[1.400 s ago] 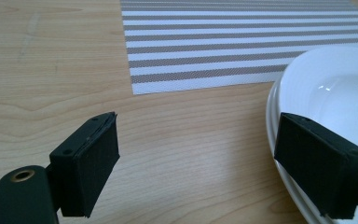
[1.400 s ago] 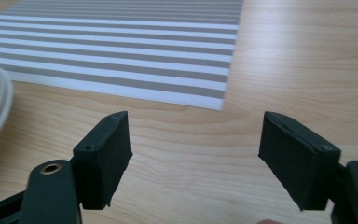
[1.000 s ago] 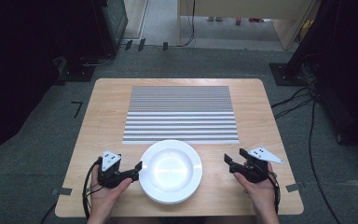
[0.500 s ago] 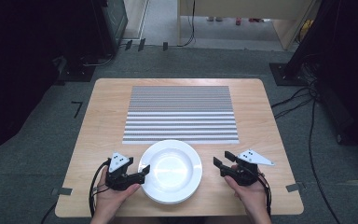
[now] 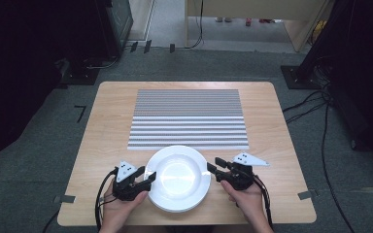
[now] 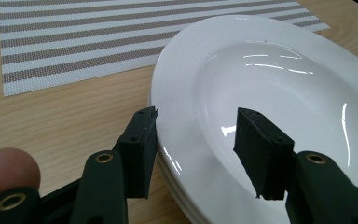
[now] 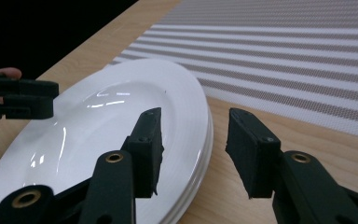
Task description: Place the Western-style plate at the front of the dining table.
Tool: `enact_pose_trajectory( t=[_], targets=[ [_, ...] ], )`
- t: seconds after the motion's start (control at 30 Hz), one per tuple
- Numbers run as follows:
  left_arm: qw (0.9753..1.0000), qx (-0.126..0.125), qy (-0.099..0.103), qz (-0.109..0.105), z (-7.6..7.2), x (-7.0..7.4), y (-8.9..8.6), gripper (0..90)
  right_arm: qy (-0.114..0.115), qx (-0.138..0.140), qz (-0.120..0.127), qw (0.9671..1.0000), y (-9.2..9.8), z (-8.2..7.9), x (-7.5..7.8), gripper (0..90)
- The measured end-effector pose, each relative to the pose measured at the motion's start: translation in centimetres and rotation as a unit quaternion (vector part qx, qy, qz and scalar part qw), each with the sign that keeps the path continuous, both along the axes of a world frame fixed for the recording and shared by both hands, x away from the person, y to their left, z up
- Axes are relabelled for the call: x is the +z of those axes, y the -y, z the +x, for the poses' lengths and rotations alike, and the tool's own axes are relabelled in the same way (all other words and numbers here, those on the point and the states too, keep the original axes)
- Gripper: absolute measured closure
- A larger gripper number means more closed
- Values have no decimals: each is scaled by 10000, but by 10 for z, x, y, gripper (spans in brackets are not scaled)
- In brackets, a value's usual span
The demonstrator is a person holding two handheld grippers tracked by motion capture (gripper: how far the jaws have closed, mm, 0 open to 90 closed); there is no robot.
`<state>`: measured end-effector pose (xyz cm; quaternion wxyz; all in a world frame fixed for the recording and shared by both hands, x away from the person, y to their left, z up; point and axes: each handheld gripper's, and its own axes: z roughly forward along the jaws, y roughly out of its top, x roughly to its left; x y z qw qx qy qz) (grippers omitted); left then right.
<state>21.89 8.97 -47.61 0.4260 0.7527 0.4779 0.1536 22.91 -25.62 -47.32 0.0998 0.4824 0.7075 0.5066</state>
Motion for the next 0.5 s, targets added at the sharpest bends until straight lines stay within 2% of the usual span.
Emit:
enact_pose_trajectory(
  t=[0.07,0.13,0.27,0.33,0.5],
  targets=[
    [10000,15,-50,-12,0,0,-1,515,-51,-2,-70,10000,-1,-1,-2,586],
    [10000,20,-76,-15,1,-1,-1,519,-107,4,-3,9999,-1,-3,-5,611],
    [10000,18,-73,32,1,-3,-1,528,-71,102,-166,9998,-1,-6,-11,639],
    [10000,11,-63,57,1,-3,-1,531,-157,305,-130,9993,0,-8,-13,637],
    [9999,39,-90,28,1,-3,-2,557,-175,637,-301,9974,-3,-11,-14,625]
  ],
)
